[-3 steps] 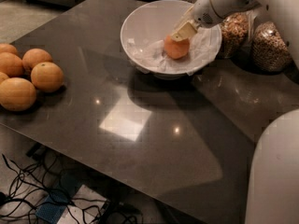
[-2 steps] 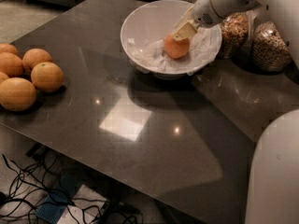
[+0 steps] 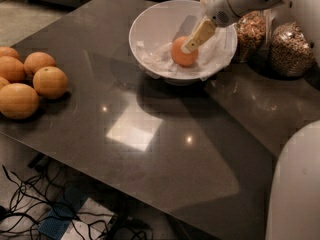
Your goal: Pick orange from white bowl
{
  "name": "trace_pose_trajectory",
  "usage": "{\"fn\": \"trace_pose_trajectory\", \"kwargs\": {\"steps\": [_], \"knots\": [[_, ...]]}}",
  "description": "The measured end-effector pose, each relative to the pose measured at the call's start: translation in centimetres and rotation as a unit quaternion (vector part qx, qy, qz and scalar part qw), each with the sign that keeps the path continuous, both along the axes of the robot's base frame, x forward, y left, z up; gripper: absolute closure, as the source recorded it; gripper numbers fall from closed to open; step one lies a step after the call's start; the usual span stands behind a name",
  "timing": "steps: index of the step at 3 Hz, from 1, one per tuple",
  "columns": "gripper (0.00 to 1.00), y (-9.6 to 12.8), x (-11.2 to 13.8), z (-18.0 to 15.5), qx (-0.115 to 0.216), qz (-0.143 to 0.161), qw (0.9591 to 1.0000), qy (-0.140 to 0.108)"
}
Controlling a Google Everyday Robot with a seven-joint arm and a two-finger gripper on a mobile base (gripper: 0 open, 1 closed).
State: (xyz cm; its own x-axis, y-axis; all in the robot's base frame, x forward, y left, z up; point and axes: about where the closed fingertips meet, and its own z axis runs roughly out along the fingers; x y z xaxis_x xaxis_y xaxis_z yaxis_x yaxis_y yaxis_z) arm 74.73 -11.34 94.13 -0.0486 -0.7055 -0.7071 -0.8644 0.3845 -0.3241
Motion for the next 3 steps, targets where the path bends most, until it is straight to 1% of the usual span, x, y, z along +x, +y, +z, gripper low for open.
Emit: {"fn": "trace_pose_trajectory", "kwargs": {"steps": [1,2,3], "knots": [[0.03,0.1,0.0,-0.4,0.001,0.001,1.0000,0.005],[0.26,0.2,0.1,-1.0,0.003,0.002,0.9999,0.012],[0.30,0.8,0.1,-1.9,0.006,0.009,0.9996,0.027]]}}
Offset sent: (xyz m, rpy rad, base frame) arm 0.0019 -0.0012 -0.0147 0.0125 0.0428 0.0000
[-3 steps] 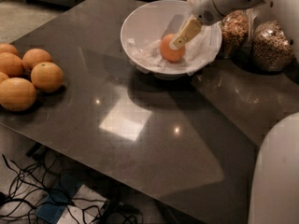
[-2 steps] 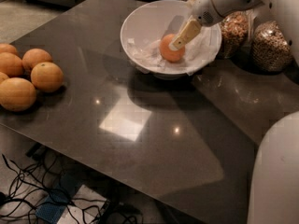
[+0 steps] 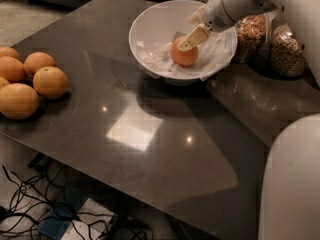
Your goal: Pick orange from white bowl
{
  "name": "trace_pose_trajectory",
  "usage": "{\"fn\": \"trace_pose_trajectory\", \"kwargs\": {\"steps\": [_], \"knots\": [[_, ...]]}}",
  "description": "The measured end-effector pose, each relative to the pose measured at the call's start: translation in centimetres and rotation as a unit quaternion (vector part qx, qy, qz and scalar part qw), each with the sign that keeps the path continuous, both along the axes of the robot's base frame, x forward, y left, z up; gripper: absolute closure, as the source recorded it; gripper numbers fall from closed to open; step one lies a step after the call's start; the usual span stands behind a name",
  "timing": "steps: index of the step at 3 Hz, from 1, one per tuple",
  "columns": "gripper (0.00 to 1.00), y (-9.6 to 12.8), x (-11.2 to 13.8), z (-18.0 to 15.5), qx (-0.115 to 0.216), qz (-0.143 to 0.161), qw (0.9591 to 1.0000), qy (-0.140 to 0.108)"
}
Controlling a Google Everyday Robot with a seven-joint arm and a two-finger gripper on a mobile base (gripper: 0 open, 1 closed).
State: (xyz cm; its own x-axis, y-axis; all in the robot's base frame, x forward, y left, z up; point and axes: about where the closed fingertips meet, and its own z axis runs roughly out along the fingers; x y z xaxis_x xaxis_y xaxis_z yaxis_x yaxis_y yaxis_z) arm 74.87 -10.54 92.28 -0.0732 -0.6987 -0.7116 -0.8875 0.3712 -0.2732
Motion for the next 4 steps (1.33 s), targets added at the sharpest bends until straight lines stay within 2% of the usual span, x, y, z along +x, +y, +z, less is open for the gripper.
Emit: {"fn": "trace_pose_trajectory", "kwargs": {"steps": [2,4], "knots": [[0.25,-0.3,0.1,-1.4,0.002,-0.004,0.9998,0.022],[0.29,-0.8,0.2,-3.4,0.003,-0.013,0.9987,0.048]]}}
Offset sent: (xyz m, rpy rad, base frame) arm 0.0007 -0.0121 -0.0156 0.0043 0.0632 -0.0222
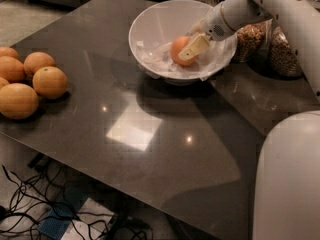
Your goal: Pick orange from white bowl
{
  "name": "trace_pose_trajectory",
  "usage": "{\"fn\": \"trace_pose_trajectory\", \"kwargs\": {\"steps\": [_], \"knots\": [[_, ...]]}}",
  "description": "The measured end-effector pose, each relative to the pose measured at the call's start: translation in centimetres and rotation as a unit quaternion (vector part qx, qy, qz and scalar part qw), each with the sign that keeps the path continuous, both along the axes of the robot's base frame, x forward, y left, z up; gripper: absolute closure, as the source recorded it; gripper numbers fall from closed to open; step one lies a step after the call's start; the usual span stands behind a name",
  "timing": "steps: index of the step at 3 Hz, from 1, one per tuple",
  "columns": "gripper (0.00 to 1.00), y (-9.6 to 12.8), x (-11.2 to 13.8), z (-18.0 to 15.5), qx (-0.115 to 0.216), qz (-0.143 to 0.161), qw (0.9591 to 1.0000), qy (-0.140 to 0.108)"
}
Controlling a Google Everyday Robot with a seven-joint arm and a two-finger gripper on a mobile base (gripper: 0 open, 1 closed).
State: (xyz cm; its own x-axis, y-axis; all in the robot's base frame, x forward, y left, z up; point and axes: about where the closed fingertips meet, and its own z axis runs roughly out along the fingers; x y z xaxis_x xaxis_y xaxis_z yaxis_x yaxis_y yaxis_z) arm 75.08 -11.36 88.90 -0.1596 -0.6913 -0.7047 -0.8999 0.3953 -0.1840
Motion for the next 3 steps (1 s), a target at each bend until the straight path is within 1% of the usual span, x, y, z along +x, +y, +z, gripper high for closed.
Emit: {"fn": "trace_pose_trajectory", "kwargs": {"steps": [1,2,3], "knots": [[0.28,0.59,-0.07,-1.12,0.003,0.006,0.9999,0.015],[0.29,0.65,-0.08,-0.88,0.003,0.007,0.9998,0.016],[0.32,1.25,-0.20,-1.28,0.007,0.013,0.9996,0.025]]}}
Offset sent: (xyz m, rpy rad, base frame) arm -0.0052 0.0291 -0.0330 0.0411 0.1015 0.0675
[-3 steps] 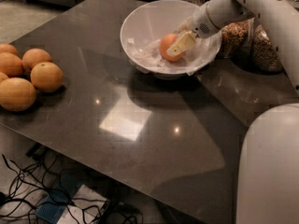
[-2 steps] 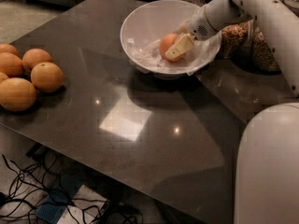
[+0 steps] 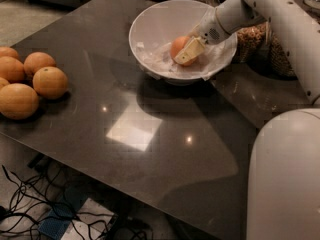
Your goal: Pick orange from white bowl
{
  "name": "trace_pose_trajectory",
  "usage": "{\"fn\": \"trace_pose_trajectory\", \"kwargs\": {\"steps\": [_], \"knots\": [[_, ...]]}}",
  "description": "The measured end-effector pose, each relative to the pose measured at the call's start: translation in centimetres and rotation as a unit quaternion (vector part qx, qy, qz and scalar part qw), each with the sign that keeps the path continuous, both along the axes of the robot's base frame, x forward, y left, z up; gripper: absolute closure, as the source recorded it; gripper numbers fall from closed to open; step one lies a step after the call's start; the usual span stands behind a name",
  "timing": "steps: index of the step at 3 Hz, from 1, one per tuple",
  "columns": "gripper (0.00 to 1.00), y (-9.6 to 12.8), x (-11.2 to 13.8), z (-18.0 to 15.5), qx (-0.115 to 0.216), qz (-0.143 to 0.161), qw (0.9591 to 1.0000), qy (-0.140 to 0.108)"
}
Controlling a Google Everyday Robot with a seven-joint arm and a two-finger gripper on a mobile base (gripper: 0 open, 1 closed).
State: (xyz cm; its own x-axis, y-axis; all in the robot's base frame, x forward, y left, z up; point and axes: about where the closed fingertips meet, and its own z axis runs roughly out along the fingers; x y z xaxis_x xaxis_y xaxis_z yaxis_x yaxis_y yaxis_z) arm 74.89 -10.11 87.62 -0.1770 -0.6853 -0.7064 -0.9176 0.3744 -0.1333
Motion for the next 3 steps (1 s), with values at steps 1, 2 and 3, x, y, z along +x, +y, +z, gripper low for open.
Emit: {"fn": "trace_pose_trajectory", "kwargs": {"steps": [1,2,3], "knots": [[0.39,0.86,-0.22,-1.10,0.007,0.008,0.9998,0.014],[0.62,0.86,-0.22,-1.10,0.007,0.008,0.9998,0.014],[0.85,0.91,-0.21,-1.07,0.007,0.008,0.9998,0.013]]}}
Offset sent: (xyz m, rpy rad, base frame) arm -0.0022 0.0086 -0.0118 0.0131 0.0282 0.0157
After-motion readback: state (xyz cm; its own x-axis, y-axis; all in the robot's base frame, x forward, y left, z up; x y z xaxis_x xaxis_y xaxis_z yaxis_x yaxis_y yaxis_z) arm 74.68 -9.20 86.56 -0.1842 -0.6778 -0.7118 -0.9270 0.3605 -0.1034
